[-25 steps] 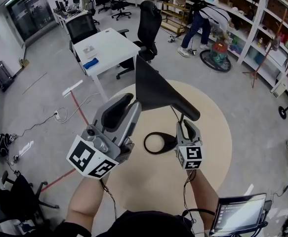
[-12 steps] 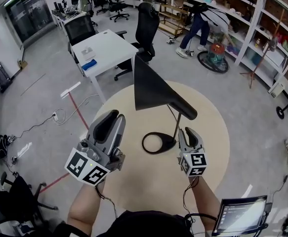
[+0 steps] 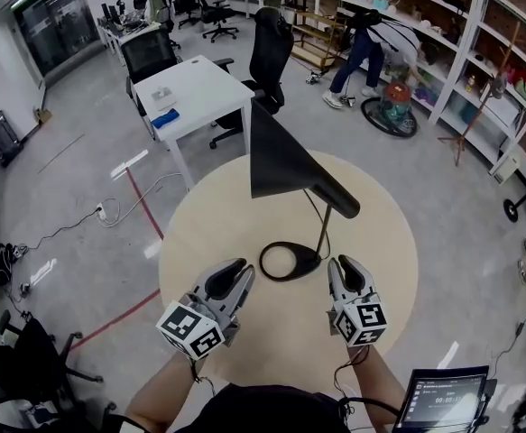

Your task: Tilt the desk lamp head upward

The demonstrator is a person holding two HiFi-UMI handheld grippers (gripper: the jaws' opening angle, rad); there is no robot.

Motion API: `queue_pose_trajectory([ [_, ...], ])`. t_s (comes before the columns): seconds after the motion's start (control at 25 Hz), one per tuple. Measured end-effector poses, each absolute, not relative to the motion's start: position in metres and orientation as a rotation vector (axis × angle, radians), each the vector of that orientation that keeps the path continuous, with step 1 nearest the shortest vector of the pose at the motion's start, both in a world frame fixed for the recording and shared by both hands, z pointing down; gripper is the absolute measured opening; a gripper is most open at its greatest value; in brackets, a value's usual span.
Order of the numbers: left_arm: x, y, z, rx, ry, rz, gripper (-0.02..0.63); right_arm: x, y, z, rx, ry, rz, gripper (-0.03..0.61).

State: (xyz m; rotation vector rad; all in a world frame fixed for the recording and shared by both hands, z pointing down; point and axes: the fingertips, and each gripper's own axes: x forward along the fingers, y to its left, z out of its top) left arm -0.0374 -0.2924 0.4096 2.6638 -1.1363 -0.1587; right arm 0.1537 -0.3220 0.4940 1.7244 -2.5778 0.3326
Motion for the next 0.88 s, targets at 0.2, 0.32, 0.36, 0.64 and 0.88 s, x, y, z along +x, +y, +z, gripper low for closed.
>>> queue_pose_trajectory([
  [0.2,-0.022,-0.257,0.460,2.610,-1.067,-0.012,0.064,0.158,-0.292,0.491,1.714,-2.600,0.430,0.074],
  [0.32,-0.021,-0.241,0.484,2.569,-1.036,0.036,0.064,0.156,-0.273,0.498,1.700,-2.600,0.475,0.074],
  [0.36,-0.021,-0.237,0.490,2.560,-1.031,0.054,0.064,0.155,-0.267,0.503,1.694,-2.596,0.490,0.074],
  [0.64,-0.015,-0.211,0.529,2.460,-0.985,0.130,0.064,0.146,-0.233,0.529,1.611,-2.566,0.610,0.074],
  [0.88,-0.002,-0.187,0.555,2.435,-0.920,0.198,0.064,0.127,-0.209,0.544,1.518,-2.563,0.653,0.074],
])
